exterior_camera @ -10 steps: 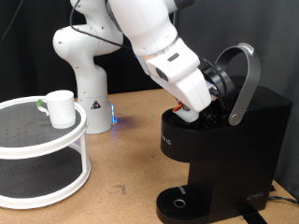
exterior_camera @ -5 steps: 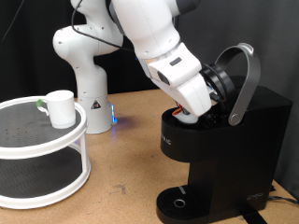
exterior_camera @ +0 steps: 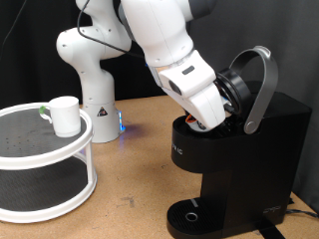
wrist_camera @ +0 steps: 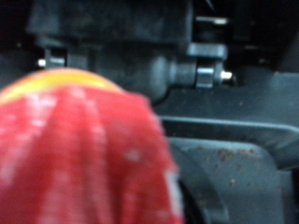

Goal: Make a cup of coffee with the keurig machine

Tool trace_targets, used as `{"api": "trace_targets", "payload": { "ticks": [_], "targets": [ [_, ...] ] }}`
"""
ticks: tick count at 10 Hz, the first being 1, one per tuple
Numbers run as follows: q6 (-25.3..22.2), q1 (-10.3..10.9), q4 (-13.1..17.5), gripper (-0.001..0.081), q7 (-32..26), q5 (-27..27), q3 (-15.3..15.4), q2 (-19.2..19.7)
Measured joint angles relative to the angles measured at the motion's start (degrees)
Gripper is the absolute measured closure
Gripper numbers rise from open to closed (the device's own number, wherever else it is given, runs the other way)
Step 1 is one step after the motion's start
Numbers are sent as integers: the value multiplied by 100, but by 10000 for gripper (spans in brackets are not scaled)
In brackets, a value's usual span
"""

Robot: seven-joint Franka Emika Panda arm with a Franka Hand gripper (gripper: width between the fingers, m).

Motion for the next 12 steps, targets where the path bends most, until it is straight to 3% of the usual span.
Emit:
{"api": "trace_targets", "payload": {
  "ticks": [1,2,3,4,5,6,7,11,12],
  "targets": [
    [1,-1,0,426,0,-9,0,27],
    [3,-2,0,241,0,-12,0,39],
    [33,-2,0,241,0,-11,0,40],
    [169,-2,-5,106,-36,52,2,39],
    [363,-3,-8,106,-207,297,2,23],
    [410,-10,-5,20,-415,565,-8,-40],
    [402,-23,18,6,-544,754,-21,-127],
    [-288,-91,204,6,-562,747,-87,-436],
    [-677,-110,278,6,-550,591,-111,-465]
  ]
}}
